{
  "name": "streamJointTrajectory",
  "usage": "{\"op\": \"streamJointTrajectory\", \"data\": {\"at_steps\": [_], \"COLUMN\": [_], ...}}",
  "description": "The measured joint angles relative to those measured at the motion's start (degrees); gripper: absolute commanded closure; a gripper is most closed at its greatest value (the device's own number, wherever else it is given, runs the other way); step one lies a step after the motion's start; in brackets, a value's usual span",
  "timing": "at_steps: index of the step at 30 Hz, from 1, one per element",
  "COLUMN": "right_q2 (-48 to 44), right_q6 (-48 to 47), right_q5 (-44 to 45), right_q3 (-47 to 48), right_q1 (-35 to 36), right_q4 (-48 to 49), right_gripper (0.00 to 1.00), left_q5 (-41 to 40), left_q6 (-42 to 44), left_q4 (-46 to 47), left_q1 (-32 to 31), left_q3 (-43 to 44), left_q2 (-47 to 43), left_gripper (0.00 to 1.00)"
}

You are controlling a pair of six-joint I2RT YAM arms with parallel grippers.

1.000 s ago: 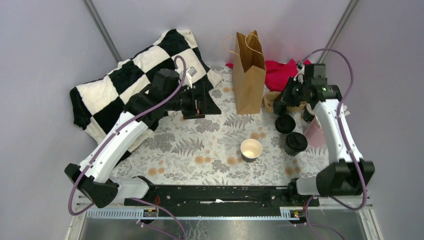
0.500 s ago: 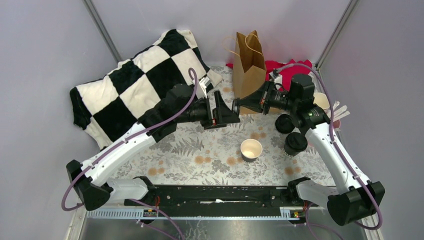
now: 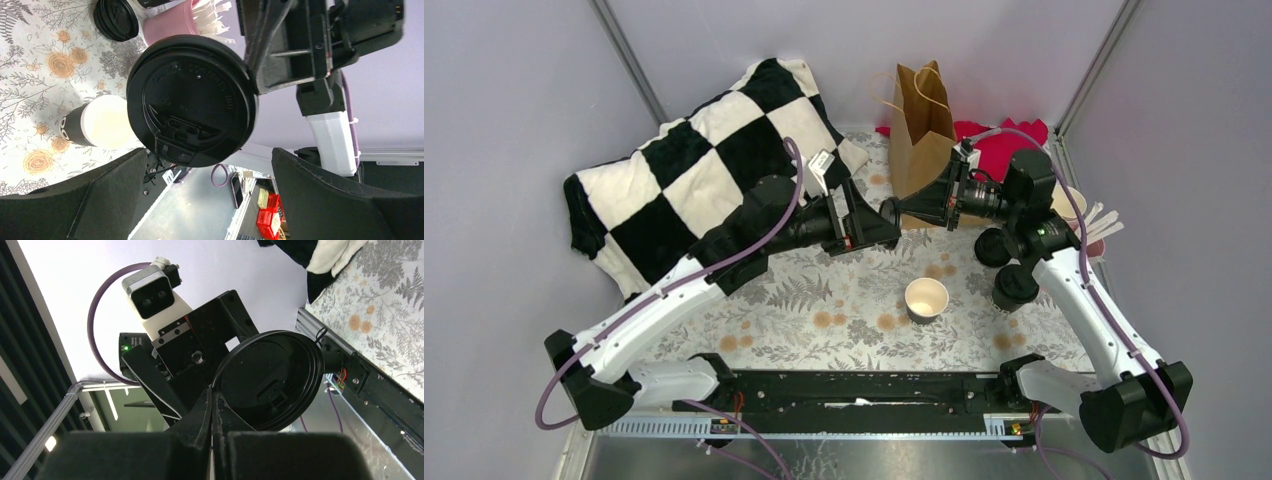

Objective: Pack the takeout coffee

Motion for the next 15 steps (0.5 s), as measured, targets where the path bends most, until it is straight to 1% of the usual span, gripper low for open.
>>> {"op": "streamJointTrajectory", "data": {"at_steps": [6, 15], "right_q2": [-0.9, -1.4], "right_q6": [3.5, 8.4], "right_q5": [-2.3, -3.0], "right_q3": [-3.3, -4.5], "right_q1": [0.0, 0.2], "right_q4": [3.7, 9.7], "right_gripper": [1.00, 1.00], "left_q5": [-0.5, -0.1], "left_q6": [-1.5, -1.9], "left_q4": [1.2, 2.2], "left_q1": [0.0, 0.0], "left_q3": [-1.9, -1.8], "left_q2": [-3.3, -2.4], "left_gripper": [0.01, 0.01]}}
